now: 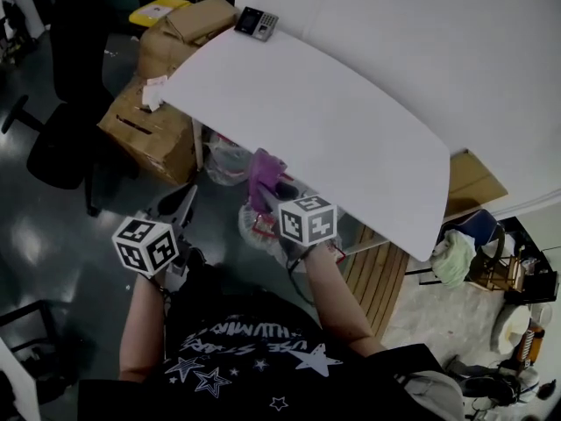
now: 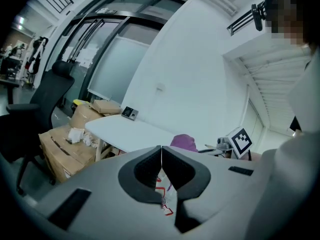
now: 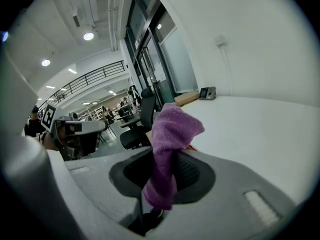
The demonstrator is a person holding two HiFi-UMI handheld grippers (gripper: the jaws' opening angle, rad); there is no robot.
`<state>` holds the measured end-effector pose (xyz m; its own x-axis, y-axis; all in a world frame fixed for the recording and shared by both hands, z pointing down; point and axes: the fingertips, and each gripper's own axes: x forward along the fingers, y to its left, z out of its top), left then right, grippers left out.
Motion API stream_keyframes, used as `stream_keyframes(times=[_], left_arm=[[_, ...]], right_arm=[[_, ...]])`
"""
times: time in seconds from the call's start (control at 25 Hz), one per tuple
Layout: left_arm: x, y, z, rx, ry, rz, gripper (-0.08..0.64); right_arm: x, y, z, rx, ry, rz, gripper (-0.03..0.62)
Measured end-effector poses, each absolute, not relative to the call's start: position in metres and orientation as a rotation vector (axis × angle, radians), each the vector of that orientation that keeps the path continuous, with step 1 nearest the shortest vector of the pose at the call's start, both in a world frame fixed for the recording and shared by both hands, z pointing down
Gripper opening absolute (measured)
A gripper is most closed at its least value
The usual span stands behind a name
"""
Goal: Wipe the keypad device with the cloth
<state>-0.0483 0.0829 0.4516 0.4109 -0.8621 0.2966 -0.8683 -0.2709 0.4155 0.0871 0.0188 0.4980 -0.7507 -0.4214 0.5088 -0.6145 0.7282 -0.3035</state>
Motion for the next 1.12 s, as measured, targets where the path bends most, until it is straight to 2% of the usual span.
stream_keyframes(times=[0.64, 1.12], left_arm=[[-0.200, 0.004, 0.465, 2.196, -1.335, 0.004, 0.009], [-0.220, -0.029, 0.478, 2.243, -1.227, 0.020, 0.009]], right_arm=[[-0.040, -0.042, 0.498, 0.989, -2.428, 0.673, 0.095], [-0.054, -0.059, 0.506, 1.100, -2.376, 0.689, 0.095]])
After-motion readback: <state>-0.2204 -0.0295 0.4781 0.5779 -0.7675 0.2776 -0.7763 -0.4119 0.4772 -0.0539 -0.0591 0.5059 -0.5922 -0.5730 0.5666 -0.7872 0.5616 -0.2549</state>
